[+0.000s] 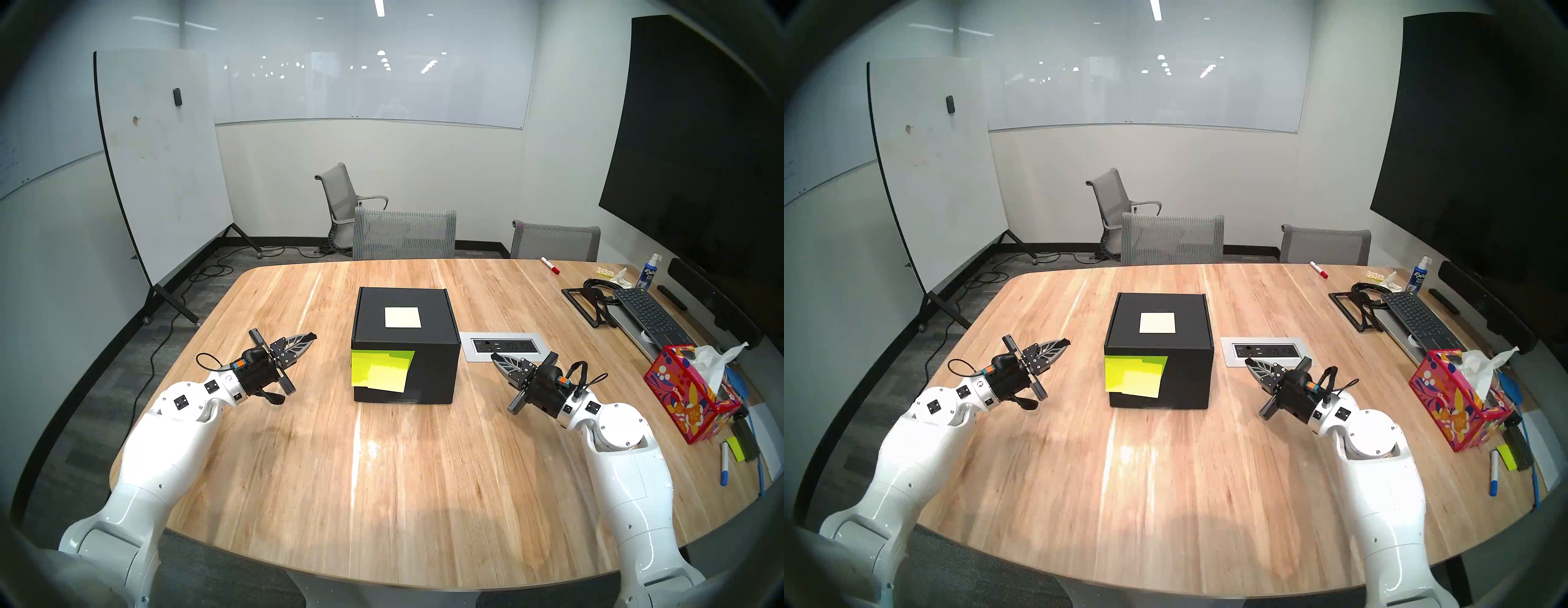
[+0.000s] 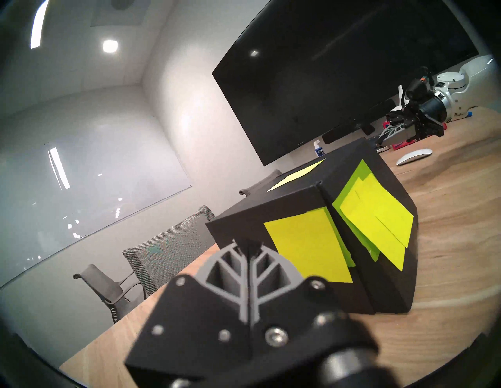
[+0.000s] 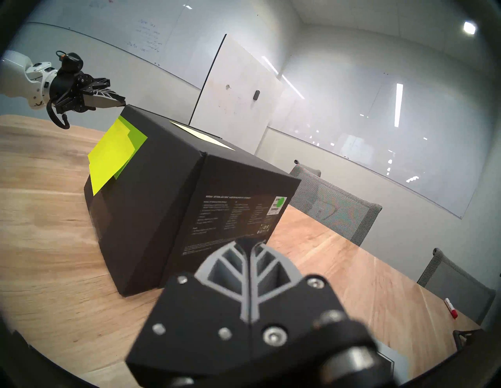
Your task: Open the box and place the mouse inside
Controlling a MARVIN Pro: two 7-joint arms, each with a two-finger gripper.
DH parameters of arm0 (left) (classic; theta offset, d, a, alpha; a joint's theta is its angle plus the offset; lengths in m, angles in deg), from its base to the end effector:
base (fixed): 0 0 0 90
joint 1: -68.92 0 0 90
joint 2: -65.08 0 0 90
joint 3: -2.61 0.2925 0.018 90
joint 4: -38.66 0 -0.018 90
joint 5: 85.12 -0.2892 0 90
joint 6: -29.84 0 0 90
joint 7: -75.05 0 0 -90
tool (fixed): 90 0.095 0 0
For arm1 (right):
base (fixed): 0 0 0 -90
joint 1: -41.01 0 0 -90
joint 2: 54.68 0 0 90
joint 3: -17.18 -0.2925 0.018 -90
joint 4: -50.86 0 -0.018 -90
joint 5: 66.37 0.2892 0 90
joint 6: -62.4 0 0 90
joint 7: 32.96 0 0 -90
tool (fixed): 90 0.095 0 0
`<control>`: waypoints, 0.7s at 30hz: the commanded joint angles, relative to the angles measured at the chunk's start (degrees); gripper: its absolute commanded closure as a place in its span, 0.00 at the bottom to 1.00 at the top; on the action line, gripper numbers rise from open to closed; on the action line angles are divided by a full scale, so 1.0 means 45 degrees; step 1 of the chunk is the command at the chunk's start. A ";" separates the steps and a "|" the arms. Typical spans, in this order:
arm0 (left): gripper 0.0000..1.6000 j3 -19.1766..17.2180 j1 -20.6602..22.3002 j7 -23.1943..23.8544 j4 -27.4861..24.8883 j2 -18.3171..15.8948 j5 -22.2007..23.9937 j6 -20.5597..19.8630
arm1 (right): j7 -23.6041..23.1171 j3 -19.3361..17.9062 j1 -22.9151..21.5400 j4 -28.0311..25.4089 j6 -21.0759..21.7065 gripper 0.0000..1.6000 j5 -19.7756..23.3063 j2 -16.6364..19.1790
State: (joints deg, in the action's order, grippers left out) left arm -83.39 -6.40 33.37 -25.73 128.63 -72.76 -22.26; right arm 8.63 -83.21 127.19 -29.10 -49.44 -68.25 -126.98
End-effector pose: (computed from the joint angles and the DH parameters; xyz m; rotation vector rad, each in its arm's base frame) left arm 0.4249 0.1058 -0.3047 1.5105 -1.2346 2.1560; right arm 0.3895 -0.1012 -0.3099 -1.8109 -1.1618 -2.0687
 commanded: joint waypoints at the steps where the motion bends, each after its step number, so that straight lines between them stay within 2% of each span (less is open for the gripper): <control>1: 1.00 0.0094 0.0587 0.0485 -0.0032 -0.0118 0.0228 0.0180 | -0.0032 -0.0099 -0.0043 -0.0281 -0.0100 1.00 0.0103 0.0046; 13: 1.00 0.0586 0.0963 0.1733 0.0686 -0.0183 0.0527 0.0487 | -0.0044 -0.0047 0.0024 -0.0533 0.0004 1.00 -0.0018 -0.0020; 21: 1.00 0.0801 0.1147 0.2006 0.1084 -0.0118 0.0502 0.0573 | -0.0022 0.0019 -0.0101 -0.0314 -0.0067 1.00 -0.0081 -0.0050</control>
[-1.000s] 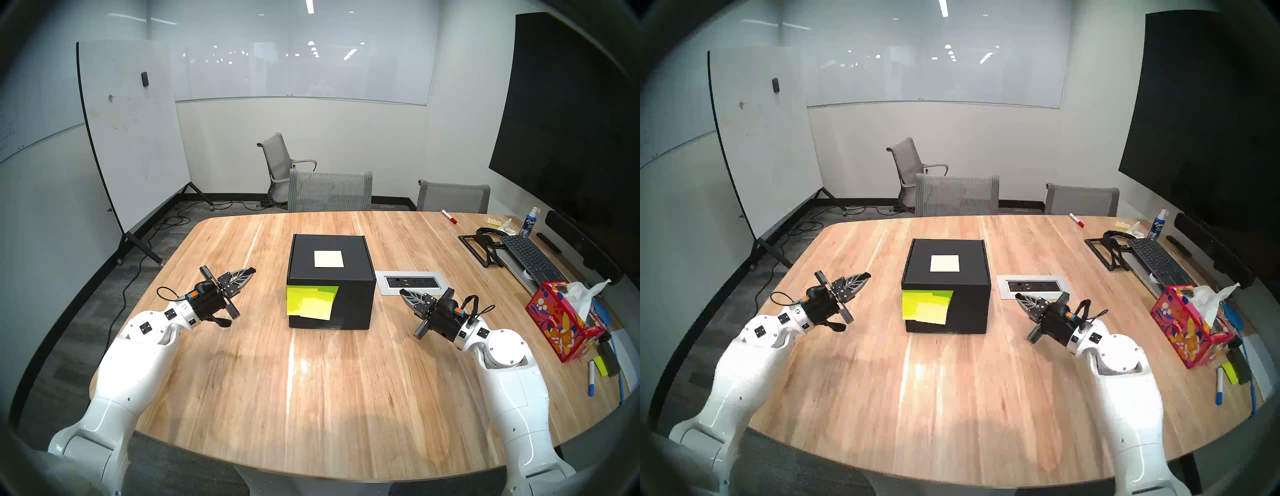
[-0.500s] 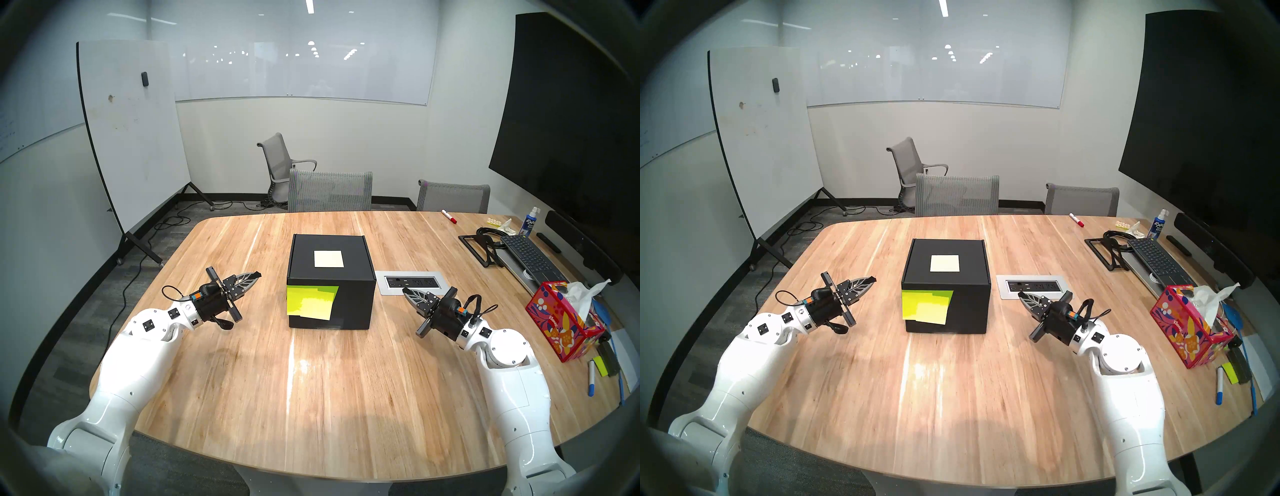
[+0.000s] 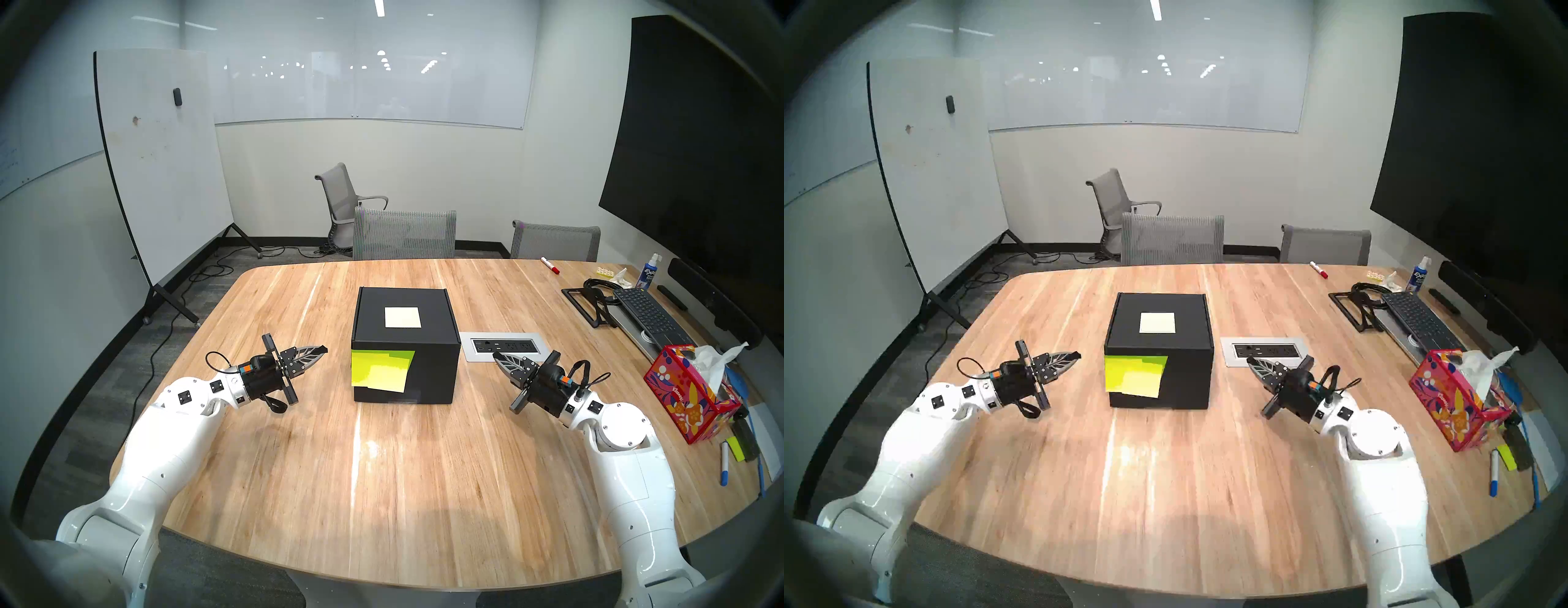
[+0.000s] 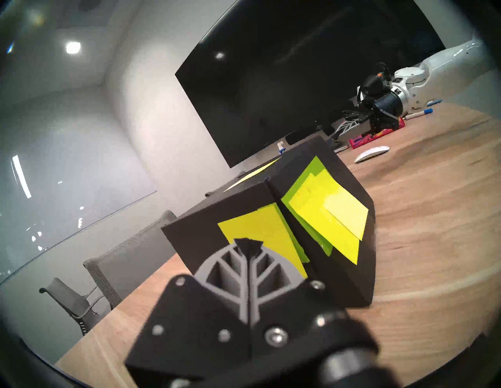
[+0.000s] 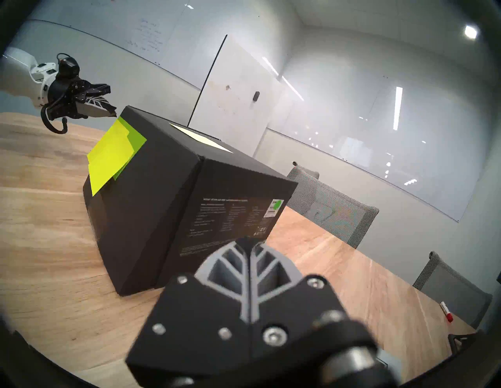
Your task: Open the box and place the mouse inside
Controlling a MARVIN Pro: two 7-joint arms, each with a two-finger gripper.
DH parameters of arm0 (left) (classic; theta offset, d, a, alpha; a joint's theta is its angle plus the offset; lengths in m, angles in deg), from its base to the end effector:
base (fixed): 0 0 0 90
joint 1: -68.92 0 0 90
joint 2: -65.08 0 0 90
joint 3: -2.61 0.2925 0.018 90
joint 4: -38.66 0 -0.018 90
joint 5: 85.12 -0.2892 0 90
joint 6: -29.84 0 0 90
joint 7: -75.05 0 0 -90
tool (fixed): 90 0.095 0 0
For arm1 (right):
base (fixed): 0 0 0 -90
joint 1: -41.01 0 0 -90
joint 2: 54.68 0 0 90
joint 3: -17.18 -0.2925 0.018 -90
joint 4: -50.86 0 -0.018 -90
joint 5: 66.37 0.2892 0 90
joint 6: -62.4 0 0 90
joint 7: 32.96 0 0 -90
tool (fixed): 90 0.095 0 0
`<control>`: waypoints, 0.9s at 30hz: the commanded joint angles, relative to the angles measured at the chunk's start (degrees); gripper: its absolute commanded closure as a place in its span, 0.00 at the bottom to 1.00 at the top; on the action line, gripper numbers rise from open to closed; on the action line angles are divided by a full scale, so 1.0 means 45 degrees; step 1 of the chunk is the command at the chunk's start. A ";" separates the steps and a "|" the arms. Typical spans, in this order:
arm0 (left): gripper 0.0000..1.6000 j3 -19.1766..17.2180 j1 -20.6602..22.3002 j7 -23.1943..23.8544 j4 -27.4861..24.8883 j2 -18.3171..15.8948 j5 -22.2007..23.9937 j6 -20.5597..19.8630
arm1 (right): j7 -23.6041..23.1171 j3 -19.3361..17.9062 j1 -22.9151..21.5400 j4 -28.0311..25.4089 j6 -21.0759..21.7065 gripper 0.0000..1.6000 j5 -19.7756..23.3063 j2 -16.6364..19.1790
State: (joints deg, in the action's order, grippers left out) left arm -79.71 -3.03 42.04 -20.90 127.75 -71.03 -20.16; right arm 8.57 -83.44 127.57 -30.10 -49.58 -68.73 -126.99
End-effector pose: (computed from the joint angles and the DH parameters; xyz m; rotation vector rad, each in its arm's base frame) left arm 0.4256 0.0987 -0.3168 1.4392 -1.3710 1.9963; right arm 0.3879 -0.1008 -0.3068 -1.8039 -1.1816 -2.0769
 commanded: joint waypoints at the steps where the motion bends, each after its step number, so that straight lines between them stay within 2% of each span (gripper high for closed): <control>1: 1.00 0.0019 0.0444 0.0138 0.0058 0.0072 0.0112 0.0115 | -0.0006 0.0078 -0.0199 -0.0063 -0.0045 1.00 0.0024 -0.0049; 27: 1.00 0.0815 0.1452 0.0964 0.1712 0.0430 -0.0140 0.0571 | -0.0006 0.0125 -0.0199 0.0047 -0.0073 1.00 0.0063 -0.0026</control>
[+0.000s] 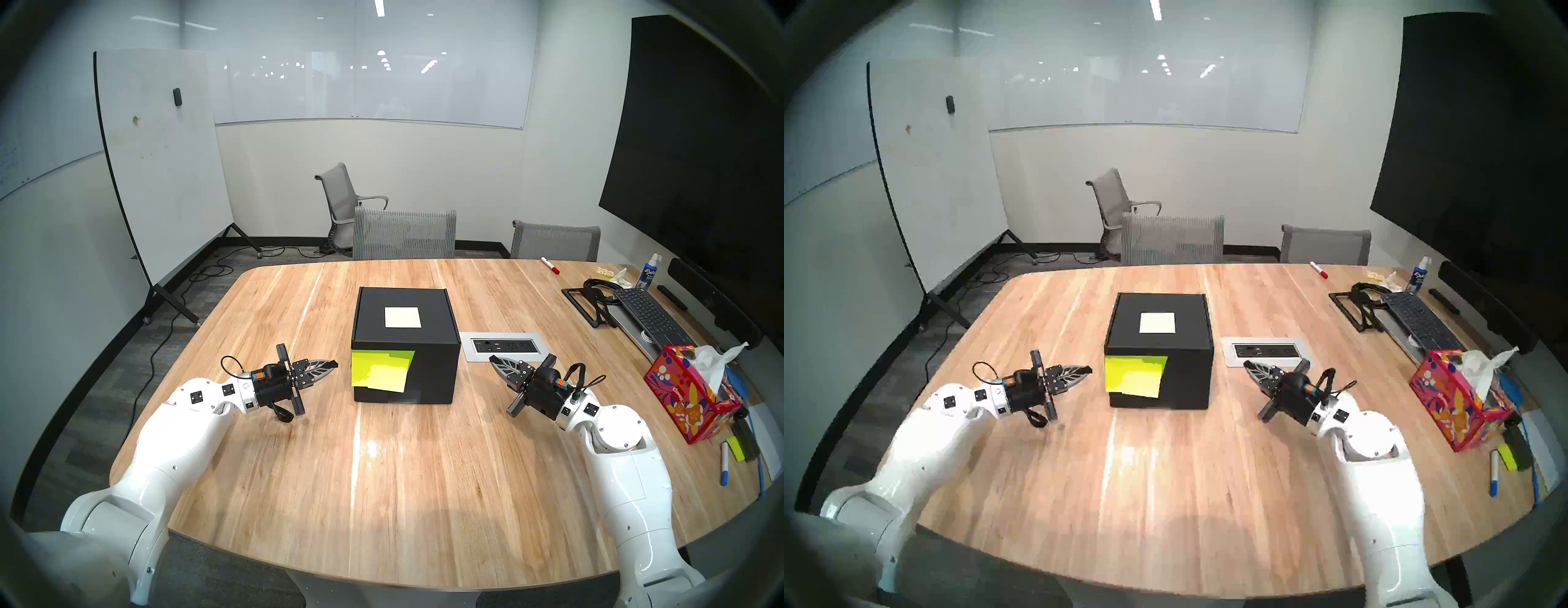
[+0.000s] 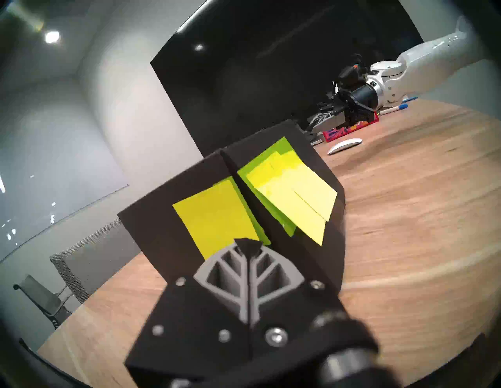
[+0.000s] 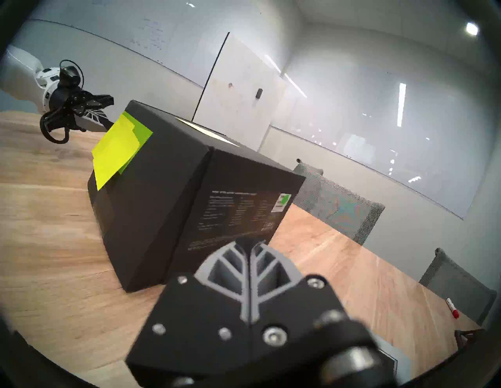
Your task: Open the box and place the mouse inside
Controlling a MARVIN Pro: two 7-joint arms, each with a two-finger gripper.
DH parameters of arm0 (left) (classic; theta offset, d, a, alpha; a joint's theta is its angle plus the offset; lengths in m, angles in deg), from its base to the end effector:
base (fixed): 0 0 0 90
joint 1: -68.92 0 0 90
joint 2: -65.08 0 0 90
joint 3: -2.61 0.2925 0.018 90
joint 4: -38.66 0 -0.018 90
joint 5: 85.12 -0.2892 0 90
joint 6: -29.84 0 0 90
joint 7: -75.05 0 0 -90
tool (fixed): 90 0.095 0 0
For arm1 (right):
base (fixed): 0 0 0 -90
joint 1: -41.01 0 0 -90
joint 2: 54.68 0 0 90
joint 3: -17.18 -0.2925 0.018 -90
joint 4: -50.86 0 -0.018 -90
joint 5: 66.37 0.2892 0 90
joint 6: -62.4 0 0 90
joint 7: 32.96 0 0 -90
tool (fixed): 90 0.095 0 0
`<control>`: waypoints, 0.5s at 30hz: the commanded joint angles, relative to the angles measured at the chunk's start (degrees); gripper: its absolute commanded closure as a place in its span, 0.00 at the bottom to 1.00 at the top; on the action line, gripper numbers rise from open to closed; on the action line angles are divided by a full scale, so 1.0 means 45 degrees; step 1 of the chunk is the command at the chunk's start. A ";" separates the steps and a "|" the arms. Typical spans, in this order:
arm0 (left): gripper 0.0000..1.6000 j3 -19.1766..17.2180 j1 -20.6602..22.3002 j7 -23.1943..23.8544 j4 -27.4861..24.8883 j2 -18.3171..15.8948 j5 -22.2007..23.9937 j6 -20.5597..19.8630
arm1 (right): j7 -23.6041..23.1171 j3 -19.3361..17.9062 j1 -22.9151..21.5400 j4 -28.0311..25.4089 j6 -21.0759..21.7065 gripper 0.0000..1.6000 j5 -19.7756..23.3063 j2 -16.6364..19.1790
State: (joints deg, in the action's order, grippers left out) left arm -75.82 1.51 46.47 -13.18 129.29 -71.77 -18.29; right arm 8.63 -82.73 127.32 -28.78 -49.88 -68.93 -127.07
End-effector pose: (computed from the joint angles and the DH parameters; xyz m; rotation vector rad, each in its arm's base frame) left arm 0.4332 0.0856 -0.3378 1.4265 -1.4321 1.8687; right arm 0.3884 -0.0981 -0.3142 -1.8111 -1.1803 -2.0549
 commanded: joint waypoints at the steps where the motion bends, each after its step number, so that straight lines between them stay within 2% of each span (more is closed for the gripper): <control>1: 1.00 -0.0035 0.0468 0.0026 0.0037 0.0093 0.0043 0.0181 | -0.0025 -0.0028 -0.0141 -0.0247 -0.0006 1.00 0.0107 -0.0007; 15: 1.00 0.0204 0.0503 0.0475 0.0081 0.0108 0.0192 0.0336 | -0.0010 -0.0037 -0.0047 -0.0308 0.0028 1.00 0.0120 -0.0034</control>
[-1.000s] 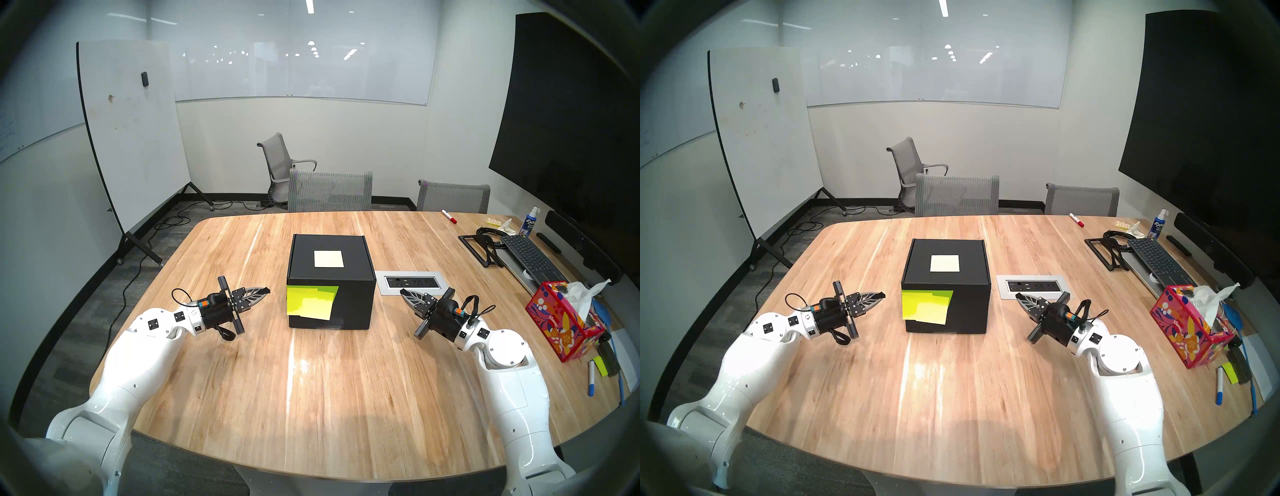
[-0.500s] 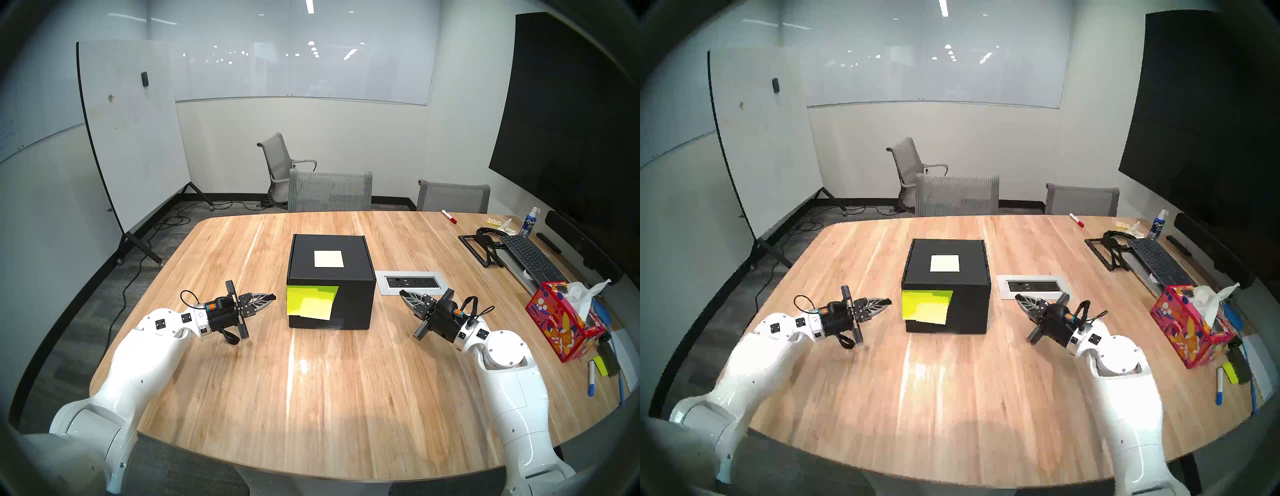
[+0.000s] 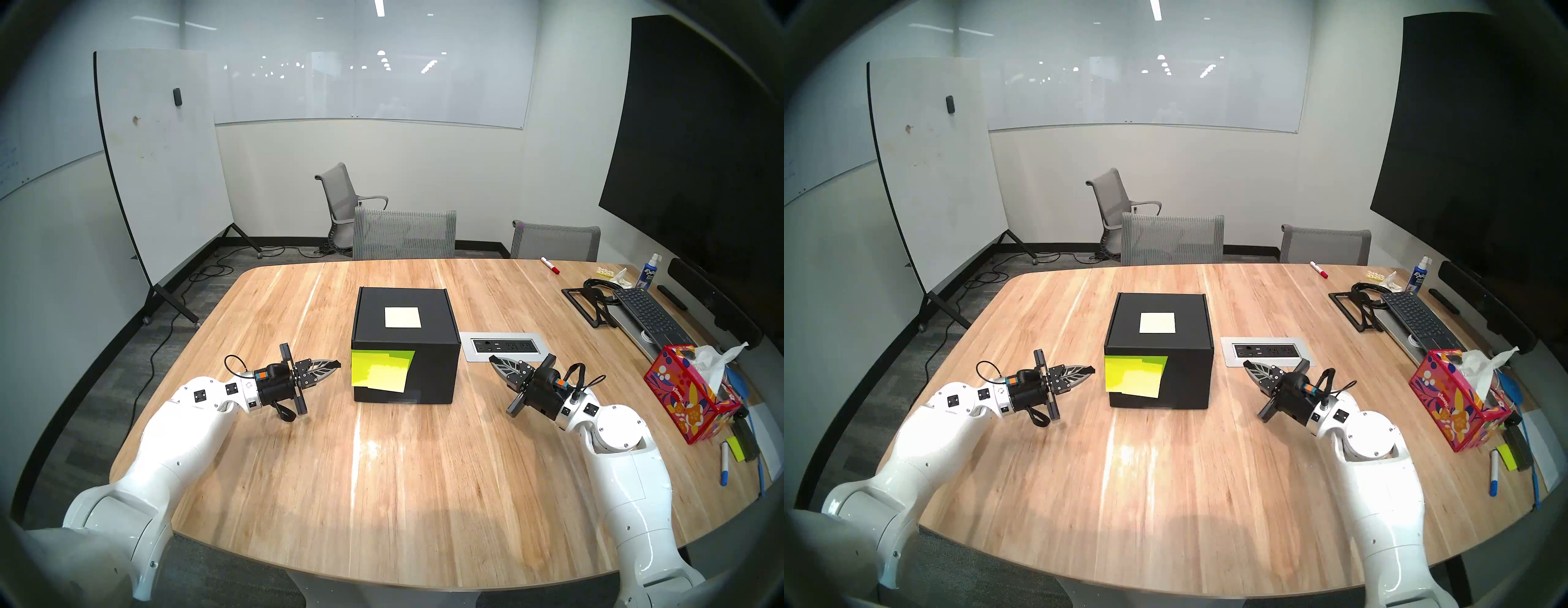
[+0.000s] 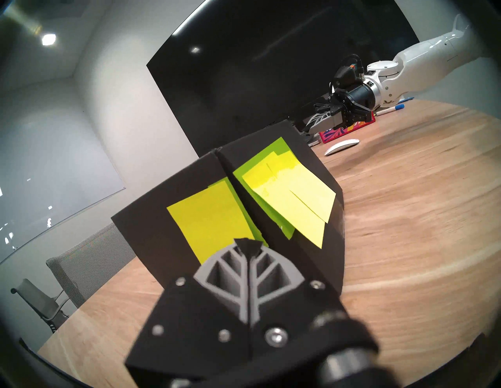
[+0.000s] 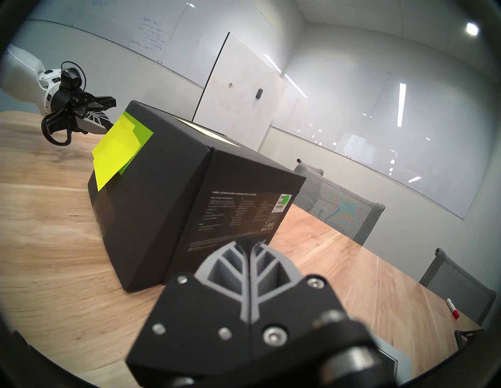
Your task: Open the box and place the mouse inside
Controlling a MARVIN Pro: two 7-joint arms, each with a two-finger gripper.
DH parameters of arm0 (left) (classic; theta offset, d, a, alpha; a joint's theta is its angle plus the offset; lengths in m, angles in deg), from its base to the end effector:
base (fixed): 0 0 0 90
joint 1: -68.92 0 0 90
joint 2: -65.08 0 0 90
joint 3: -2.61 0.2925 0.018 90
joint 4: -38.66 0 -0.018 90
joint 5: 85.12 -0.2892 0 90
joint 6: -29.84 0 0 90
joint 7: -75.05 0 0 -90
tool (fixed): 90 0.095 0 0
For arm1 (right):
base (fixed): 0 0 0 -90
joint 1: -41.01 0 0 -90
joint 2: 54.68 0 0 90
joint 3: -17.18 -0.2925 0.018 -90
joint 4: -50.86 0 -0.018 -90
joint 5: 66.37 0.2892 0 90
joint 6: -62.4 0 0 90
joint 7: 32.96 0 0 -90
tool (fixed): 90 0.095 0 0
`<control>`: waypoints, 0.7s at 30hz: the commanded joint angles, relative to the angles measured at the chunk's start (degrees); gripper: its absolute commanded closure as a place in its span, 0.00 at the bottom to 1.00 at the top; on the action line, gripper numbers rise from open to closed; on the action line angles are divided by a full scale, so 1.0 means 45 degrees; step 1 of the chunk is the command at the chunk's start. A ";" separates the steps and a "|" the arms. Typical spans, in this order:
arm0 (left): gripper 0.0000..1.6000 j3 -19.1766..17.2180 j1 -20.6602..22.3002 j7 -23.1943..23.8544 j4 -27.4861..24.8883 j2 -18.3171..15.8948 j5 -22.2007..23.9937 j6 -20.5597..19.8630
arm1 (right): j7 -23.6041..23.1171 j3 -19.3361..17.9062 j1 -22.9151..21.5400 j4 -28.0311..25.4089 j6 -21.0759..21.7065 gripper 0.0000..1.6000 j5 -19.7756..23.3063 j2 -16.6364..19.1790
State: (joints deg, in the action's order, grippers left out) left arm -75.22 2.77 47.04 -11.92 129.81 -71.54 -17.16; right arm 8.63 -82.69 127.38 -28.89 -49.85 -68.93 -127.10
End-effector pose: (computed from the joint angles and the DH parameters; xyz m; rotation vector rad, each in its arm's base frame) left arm 0.4376 0.0814 -0.3360 1.3998 -1.4425 1.8756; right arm 0.3882 -0.0975 -0.3141 -1.8099 -1.1807 -2.0544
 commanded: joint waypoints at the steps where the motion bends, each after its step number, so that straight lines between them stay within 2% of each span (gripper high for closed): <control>1: 1.00 0.0116 0.0236 0.0406 -0.0200 -0.0018 0.0159 0.0083 | -0.0009 -0.0050 -0.0048 -0.0291 0.0027 1.00 0.0119 -0.0027; 21: 1.00 0.0855 0.0416 0.0291 0.0018 -0.0117 0.0361 0.0183 | -0.0107 -0.0164 0.0071 -0.0304 0.0045 1.00 0.0178 -0.0032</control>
State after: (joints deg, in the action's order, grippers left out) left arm -71.62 3.36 46.54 -11.88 129.65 -70.77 -16.66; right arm 8.56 -83.39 127.85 -29.15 -49.84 -68.83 -127.13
